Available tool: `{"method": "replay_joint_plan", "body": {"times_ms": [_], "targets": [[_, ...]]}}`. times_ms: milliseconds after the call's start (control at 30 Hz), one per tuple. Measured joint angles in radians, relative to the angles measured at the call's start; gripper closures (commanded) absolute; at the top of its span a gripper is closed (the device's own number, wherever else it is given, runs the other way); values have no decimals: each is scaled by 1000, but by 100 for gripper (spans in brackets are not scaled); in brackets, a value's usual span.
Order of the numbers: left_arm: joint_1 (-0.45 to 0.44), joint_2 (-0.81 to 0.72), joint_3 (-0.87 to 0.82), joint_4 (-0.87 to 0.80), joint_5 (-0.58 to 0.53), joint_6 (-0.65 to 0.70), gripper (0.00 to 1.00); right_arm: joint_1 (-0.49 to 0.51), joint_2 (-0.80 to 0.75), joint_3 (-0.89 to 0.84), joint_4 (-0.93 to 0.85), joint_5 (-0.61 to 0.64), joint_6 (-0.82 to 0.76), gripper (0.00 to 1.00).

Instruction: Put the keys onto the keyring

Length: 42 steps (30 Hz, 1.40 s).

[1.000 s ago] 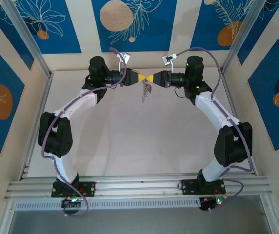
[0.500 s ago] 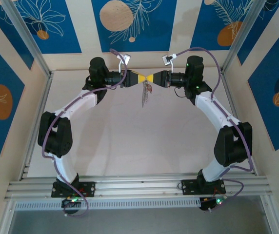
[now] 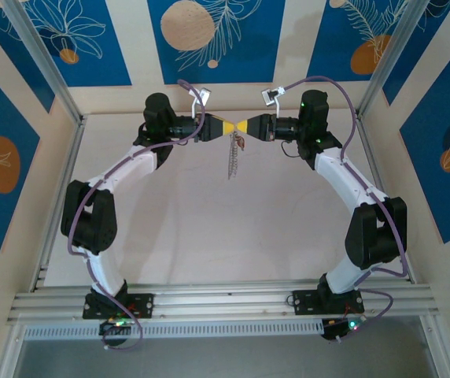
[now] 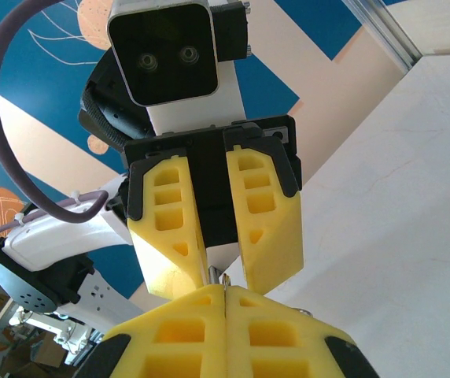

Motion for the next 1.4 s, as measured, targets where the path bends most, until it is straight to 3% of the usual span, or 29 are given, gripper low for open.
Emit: {"method": "replay_joint_plan", "body": {"times_ms": [467, 600, 700, 800, 1000, 1267, 1400], "targets": [[-5, 0, 0, 0, 0, 0, 83, 9, 0, 0, -1, 0, -1, 100], [-5, 0, 0, 1, 0, 0, 88, 11, 0, 0, -2, 3, -1, 100], [-5, 0, 0, 1, 0, 0, 100, 11, 0, 0, -5, 4, -5, 100], [-6, 0, 0, 2, 0, 0, 100, 11, 0, 0, -8, 7, -5, 100], [-7, -2, -26, 27, -13, -2, 100, 3, -2, -1, -10, 25, 10, 74], [-10, -23, -105, 66, -62, -35, 100, -35, -148, -131, 25, 89, 41, 50], [-13, -53, -129, 103, -91, -59, 100, -26, -254, -217, 17, 156, 19, 44]]}}
